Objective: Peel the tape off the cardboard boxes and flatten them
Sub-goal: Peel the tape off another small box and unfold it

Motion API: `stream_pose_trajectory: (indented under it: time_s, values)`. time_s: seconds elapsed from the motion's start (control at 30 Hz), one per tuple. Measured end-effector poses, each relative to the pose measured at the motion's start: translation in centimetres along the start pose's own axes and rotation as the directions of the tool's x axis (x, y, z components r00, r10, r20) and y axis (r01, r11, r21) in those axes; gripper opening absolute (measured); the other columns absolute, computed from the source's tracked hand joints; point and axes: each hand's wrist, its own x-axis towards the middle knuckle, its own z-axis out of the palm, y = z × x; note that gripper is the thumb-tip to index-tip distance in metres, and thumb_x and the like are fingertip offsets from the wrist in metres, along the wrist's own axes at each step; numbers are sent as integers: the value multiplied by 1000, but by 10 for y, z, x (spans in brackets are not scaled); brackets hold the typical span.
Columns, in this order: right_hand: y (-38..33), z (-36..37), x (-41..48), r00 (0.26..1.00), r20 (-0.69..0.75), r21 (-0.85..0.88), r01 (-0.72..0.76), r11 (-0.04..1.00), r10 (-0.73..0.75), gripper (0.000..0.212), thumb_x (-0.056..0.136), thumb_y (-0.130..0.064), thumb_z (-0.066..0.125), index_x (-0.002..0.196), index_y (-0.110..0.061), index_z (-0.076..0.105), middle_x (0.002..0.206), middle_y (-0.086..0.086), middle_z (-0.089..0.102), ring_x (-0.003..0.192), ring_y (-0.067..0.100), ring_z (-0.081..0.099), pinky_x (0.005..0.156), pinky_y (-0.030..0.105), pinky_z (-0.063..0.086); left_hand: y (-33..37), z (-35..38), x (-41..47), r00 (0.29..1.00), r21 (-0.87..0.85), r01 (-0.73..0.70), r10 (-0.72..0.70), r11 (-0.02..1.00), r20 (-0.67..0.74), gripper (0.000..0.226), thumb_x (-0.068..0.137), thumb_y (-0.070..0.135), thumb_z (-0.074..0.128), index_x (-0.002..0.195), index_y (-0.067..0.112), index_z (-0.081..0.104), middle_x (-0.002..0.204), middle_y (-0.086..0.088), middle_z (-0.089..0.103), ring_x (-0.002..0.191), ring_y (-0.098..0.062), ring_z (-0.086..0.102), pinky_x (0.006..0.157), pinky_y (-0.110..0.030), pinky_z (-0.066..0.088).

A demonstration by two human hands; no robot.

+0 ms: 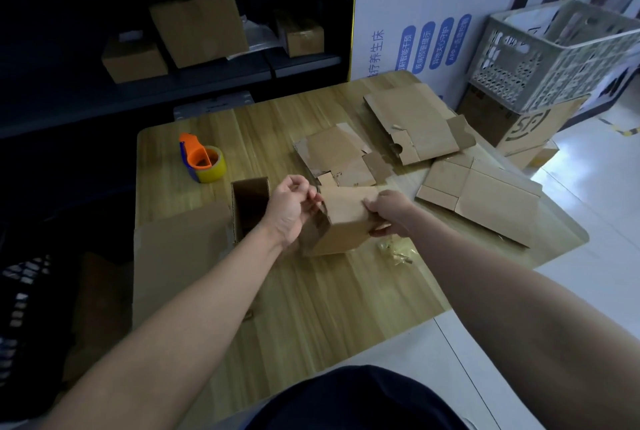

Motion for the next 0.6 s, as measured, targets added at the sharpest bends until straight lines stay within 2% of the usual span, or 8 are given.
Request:
stream_pose_trajectory:
  time_s: [0.07, 0.1, 0.17, 0.23, 0.33, 0.4, 0.47, 0.6]
  values:
    - [-1, 0, 1, 998, 7, -53, 65, 996, -65, 50, 91, -27, 62, 135, -14, 41, 130, 14, 45, 108, 29, 51, 82, 44, 54, 8, 4, 1, 999, -157, 24, -31, 987, -45, 26, 98, -2, 35, 78, 12, 45, 63, -5, 48, 63, -21, 51, 68, -33, 43]
    - [0, 0, 2, 990, 5, -213, 140, 967, -142, 64, 88, -29, 65, 143, -21, 34, 136, 14, 41, 113, 30, 49, 89, 43, 50, 11, 6, 2, 997, -183, 19, -33, 983, -73, 27, 98, -2, 35, 77, 12, 45, 63, -5, 49, 62, -20, 51, 67, -34, 43]
    - [-4, 2, 0, 946, 86, -485, 315, 816, -313, 87, 81, -33, 71, 150, -34, 17, 153, 8, 18, 135, 34, 28, 108, 52, 32, 16, 9, 4, 991, -161, -3, -18, 987, -129, 27, 98, -3, 34, 77, 11, 45, 65, -6, 48, 62, -20, 51, 64, -34, 43]
    - [-16, 5, -5, 867, 271, -538, 496, 682, -417, 103, 74, -35, 76, 149, -40, 7, 158, -2, 0, 144, 33, 4, 113, 59, 15, 19, 12, 6, 986, -105, -28, 10, 994, -169, 28, 98, -2, 34, 76, 12, 44, 65, -6, 48, 62, -19, 51, 62, -33, 42]
    - [-32, 17, -11, 782, 470, -602, 623, 499, -409, 124, 60, -48, 82, 149, -39, -4, 158, -6, -3, 144, 30, -5, 112, 63, 10, 21, 22, 4, 987, -78, -34, 21, 996, -157, 29, 99, -1, 34, 75, 13, 44, 64, -4, 49, 60, -18, 52, 62, -34, 44]
    - [-33, 24, -14, 773, 465, -644, 630, 434, -431, 130, 54, -49, 85, 150, -33, -1, 156, -4, 7, 143, 31, 3, 113, 58, 17, 20, 32, 3, 990, -139, -6, -15, 990, -144, 29, 98, -3, 33, 75, 12, 43, 63, -5, 48, 59, -19, 52, 62, -35, 45]
    - [-30, 23, -15, 743, 407, -649, 644, 404, -532, 123, 53, -44, 87, 149, -23, 12, 145, 2, 25, 134, 32, 27, 107, 44, 33, 21, 37, 2, 987, -237, 31, -67, 971, -145, 31, 96, -7, 29, 73, 11, 42, 60, -6, 47, 57, -19, 50, 62, -35, 46]
    - [-20, -6, -17, 699, 291, -540, 683, 491, -653, 104, 56, -33, 88, 139, -16, 28, 124, 0, 34, 112, 20, 42, 98, 35, 44, 26, 30, 4, 955, -249, 36, -107, 968, -275, 34, 89, -10, 23, 73, 13, 43, 60, -4, 44, 53, -16, 47, 52, -27, 43]
